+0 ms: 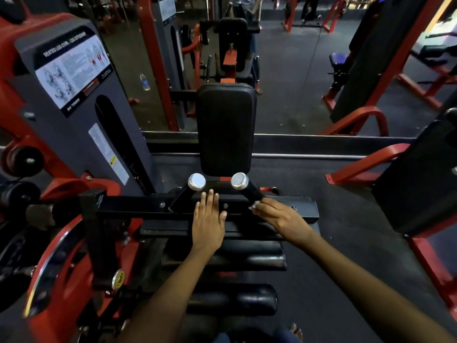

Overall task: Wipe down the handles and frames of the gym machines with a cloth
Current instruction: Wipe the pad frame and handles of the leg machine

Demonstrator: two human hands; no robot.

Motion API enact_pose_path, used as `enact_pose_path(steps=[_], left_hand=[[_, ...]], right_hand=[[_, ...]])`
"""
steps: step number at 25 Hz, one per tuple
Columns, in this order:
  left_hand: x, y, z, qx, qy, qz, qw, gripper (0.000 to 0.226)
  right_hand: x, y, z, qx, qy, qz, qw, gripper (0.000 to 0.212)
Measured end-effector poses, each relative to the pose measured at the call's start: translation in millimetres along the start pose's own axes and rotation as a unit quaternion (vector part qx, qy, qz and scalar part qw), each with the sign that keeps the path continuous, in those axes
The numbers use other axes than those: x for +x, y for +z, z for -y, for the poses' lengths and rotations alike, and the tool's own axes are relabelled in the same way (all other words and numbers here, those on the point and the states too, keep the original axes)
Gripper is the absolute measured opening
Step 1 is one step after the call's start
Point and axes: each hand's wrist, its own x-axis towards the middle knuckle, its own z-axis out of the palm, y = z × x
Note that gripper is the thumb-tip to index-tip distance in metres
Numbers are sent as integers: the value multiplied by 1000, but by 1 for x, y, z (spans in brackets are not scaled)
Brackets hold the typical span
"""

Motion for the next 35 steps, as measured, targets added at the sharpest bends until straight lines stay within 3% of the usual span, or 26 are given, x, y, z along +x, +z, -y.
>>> enact_pose_path(steps=[2,5,7,9,12,16,21,26,28,31,33,35], left_hand=[[-1,1,0,-1,-1,-6,1000,63],[0,2,0,2,0,-18,1000,61],[0,2,0,-4,3,-19,1000,60],[-1,3,1,3,8,-22,1000,61],[1,4,0,8,5,-26,1000,62],[-1,4,1,0,4,-24,1000,64],[1,2,0,7,4,-17,1000,61],[0,4,2,4,3,-19,1000,62],[-1,4,1,5,4,-22,1000,62],[1,3,1,10,9,-23,1000,61],[1,2,2,10,10,-23,1000,61],[0,3,1,4,11,-19,1000,61]], right_hand=[[-22,-5,-6,70,158,9,985,23],[5,-21,9,201,327,-153,911,13],[44,-29,32,241,321,-188,897,23],[47,-8,47,193,266,-179,927,36],[12,16,34,168,346,-162,909,44],[29,-6,8,183,383,-66,903,39],[76,-27,22,267,264,-98,922,46],[25,0,-1,234,381,13,894,41],[19,9,10,226,427,-21,876,43],[50,3,44,259,513,-171,800,36],[82,-13,60,270,451,-249,814,37],[92,-17,70,258,347,-251,866,47]])
